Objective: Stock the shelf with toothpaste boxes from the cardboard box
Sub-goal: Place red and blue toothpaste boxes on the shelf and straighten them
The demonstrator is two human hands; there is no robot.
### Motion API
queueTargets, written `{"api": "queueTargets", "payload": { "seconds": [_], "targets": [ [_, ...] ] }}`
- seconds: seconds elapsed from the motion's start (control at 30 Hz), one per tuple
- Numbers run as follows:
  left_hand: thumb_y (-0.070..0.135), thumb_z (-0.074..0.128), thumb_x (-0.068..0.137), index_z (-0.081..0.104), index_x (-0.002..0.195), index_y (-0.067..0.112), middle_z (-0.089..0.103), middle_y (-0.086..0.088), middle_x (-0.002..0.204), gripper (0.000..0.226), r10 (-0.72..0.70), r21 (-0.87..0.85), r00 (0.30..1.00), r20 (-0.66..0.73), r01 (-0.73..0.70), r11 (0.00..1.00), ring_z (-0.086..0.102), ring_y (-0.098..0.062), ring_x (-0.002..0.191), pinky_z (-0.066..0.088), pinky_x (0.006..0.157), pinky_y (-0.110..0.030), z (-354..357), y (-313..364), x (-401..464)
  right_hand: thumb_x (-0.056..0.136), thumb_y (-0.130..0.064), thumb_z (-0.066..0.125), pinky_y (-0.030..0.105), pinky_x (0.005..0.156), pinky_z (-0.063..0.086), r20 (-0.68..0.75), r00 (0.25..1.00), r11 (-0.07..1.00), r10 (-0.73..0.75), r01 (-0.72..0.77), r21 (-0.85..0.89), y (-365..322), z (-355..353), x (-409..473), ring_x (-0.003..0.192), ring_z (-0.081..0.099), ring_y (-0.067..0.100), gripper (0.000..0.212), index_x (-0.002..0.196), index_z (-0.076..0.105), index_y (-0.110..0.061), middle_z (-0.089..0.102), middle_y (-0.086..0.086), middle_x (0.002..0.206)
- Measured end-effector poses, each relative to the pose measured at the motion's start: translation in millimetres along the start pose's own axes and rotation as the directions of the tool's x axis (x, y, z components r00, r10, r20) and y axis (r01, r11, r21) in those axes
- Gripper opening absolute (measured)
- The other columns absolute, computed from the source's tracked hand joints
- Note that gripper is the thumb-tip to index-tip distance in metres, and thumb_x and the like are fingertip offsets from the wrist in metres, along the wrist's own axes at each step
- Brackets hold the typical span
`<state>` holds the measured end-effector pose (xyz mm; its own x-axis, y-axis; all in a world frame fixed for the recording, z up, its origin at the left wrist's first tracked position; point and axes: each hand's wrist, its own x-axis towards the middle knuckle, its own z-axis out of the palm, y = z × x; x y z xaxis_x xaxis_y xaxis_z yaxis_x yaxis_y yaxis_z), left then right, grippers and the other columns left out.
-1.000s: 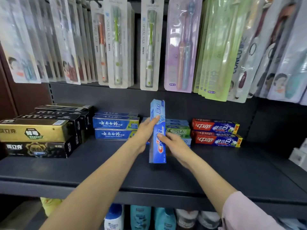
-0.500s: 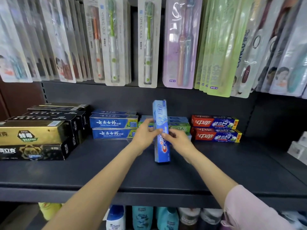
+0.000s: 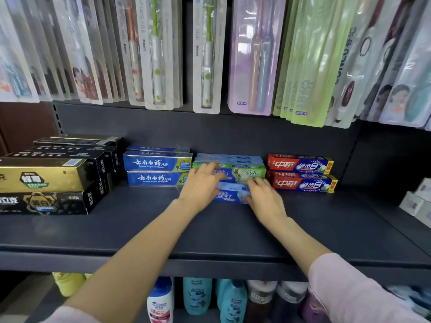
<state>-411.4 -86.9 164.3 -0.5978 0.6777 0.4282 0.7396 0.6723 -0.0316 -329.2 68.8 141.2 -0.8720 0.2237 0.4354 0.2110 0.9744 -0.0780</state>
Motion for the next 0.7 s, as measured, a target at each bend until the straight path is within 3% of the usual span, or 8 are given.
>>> {"api": "queueTargets", "payload": {
  "seconds": [0.1,0.27,0.43,0.57,0.7],
  "targets": [
    [0.023,0.053,0.093,0.051,0.130,0.026,0.038,0.000,0.138,0.036,-0.114,-0.034,0.993,0.045,0.115,0.993,0.037,-0.021,0.128,0.032,0.103,-0.037,5.8,-13.5,-12.7,0.090,-0.012,0.055,0.033,0.094,0.041,-0.038,0.999,0.995,0.007,-0.011,-0.103,1.1,8.1,-0.3,0.120,0.042,0.023,0.042,0.131,0.047,-0.016,0.045,0.004,0.131],
    [0.023,0.048,0.097,0.043,0.137,0.025,0.040,-0.001,0.141,0.041,-0.130,-0.043,0.986,0.105,0.135,0.990,0.037,-0.022,0.129,0.035,0.105,-0.040,8.2,-13.8,-21.1,0.091,-0.007,0.051,0.035,0.097,0.040,0.002,0.999,0.992,-0.032,0.032,-0.126,1.2,8.4,2.8,0.120,0.044,0.024,0.043,0.133,0.045,-0.015,0.044,0.005,0.133],
    [0.024,0.049,0.094,0.045,0.135,0.021,0.038,-0.003,0.140,0.042,-0.175,-0.092,0.983,0.048,0.178,0.980,0.039,-0.023,0.128,0.033,0.105,-0.039,4.4,0.4,-24.7,0.093,-0.026,0.055,0.034,0.104,0.039,0.173,0.985,0.998,-0.027,0.017,0.057,1.7,-8.6,0.8,0.130,0.039,0.022,0.051,0.139,0.038,-0.017,0.039,0.002,0.140],
    [0.026,0.051,0.091,0.050,0.127,0.018,0.043,-0.001,0.134,0.038,-0.169,-0.229,0.985,-0.038,0.157,0.961,0.047,-0.020,0.120,0.039,0.095,-0.035,-1.8,20.7,-30.7,0.093,-0.017,0.053,0.036,0.100,0.042,0.122,0.993,0.984,-0.006,-0.016,0.179,-0.1,-26.5,-22.3,0.128,0.040,0.022,0.043,0.134,0.043,-0.014,0.042,0.003,0.135],
    [0.023,0.052,0.090,0.055,0.120,0.015,0.058,-0.003,0.114,0.031,-0.215,-0.369,0.977,-0.006,0.198,0.908,0.053,-0.022,0.109,0.045,0.089,-0.035,-14.0,63.1,-44.0,0.092,-0.014,0.049,0.036,0.095,0.043,0.069,0.997,0.970,0.022,-0.038,0.241,8.4,-48.1,-58.3,0.120,0.044,0.021,0.033,0.125,0.049,-0.012,0.047,0.005,0.125]
  ]
}}
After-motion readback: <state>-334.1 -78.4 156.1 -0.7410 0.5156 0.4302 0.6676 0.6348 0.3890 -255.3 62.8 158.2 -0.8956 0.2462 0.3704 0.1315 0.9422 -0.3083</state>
